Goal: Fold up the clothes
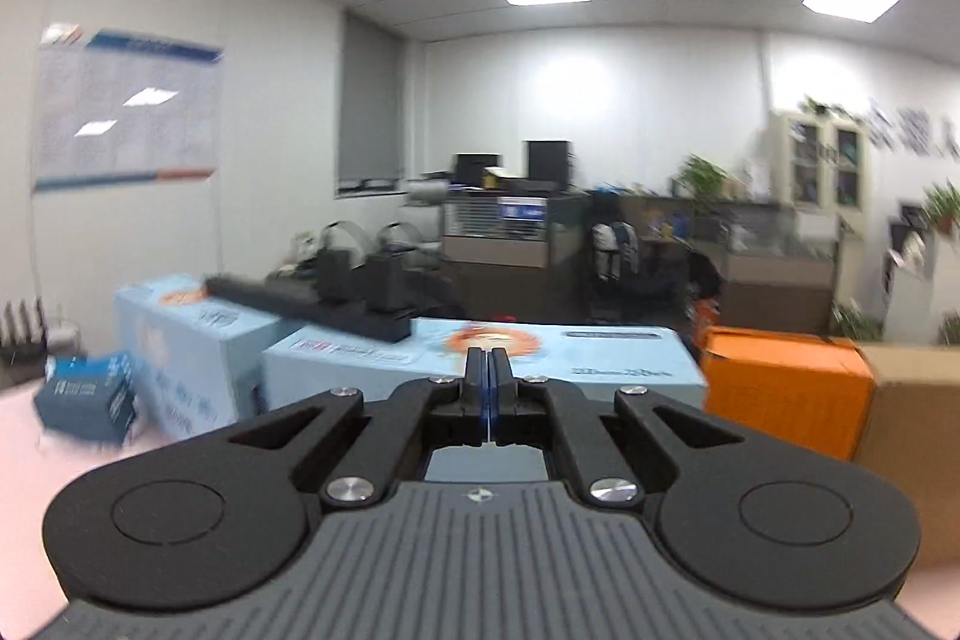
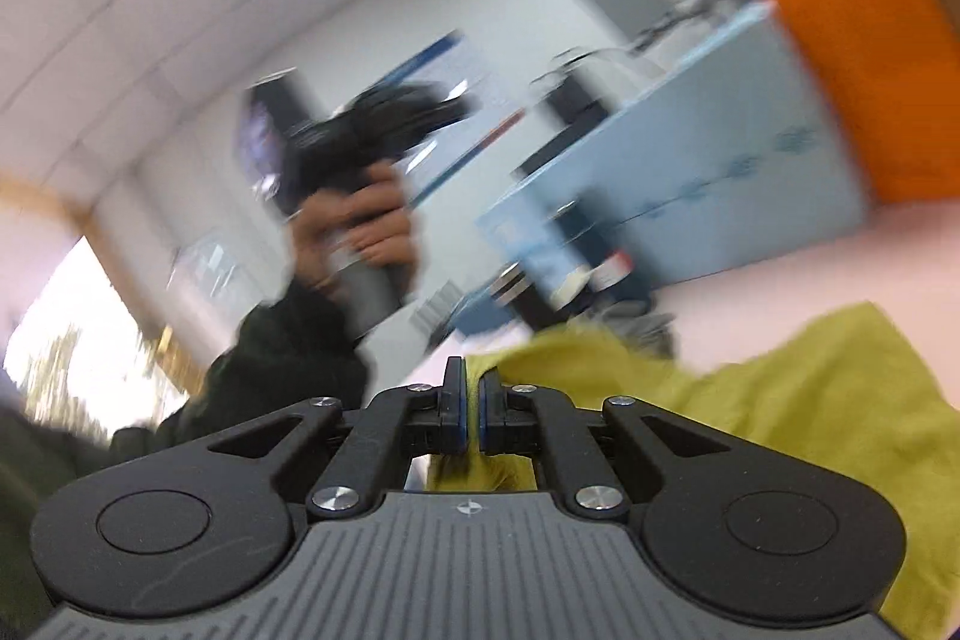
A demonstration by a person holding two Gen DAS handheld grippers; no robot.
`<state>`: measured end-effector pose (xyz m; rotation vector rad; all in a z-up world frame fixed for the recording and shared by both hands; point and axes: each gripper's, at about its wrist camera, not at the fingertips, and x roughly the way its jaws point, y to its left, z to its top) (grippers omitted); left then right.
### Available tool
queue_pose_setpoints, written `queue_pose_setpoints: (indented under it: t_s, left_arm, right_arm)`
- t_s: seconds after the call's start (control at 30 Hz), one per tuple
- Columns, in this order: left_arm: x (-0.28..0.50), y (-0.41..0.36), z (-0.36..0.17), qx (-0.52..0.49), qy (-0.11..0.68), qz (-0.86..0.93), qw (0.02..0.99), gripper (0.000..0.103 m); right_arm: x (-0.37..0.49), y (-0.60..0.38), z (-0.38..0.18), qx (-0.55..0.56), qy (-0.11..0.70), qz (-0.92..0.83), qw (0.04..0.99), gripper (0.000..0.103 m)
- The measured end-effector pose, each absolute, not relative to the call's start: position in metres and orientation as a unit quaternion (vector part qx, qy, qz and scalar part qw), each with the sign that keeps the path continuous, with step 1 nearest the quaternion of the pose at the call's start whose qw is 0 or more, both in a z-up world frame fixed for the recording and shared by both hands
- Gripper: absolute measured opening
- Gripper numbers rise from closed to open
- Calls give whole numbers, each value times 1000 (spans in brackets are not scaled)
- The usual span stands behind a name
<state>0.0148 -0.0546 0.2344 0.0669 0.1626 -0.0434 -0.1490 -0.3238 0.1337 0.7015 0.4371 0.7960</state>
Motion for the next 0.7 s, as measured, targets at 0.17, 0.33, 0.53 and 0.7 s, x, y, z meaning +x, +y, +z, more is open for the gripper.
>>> queue_pose_setpoints:
  t_s: [0.17,0.33,0.53,0.7]
  left_arm:
    - [-3,-77,199,133,86,-110,981,40]
    - [-7,-46,96,145,252,-142,946,44]
    - [-41,-1,-7,77,388,-104,913,50]
    - [-33,10,-32,-89,412,-61,905,70]
  right_arm:
    - [-160,-429,100,382,180,180,888,4]
    - [-177,-468,79,341,214,96,910,3]
    - [-155,-442,56,269,271,116,917,5]
    - [-133,-412,34,107,250,106,956,91]
